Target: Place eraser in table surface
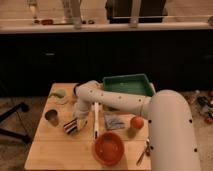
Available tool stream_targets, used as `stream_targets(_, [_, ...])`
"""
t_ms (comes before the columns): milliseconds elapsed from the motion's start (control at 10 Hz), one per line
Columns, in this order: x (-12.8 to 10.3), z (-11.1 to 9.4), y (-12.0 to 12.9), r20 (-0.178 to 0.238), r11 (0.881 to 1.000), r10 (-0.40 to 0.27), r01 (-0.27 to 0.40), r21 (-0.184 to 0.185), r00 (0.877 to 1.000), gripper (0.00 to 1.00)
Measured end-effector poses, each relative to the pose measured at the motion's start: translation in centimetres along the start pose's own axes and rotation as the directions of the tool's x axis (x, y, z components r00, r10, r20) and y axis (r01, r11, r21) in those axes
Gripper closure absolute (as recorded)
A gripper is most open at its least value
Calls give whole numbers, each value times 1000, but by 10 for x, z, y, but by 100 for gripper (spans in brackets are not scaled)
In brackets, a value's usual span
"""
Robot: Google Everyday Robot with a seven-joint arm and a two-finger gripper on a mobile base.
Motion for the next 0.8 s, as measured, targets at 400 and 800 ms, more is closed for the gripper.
stream_targets(400, [1,3,-4,19,1000,3,-3,4,1000,74])
stream_targets(800, [1,8,-8,37,1000,1,-1,-3,999,32])
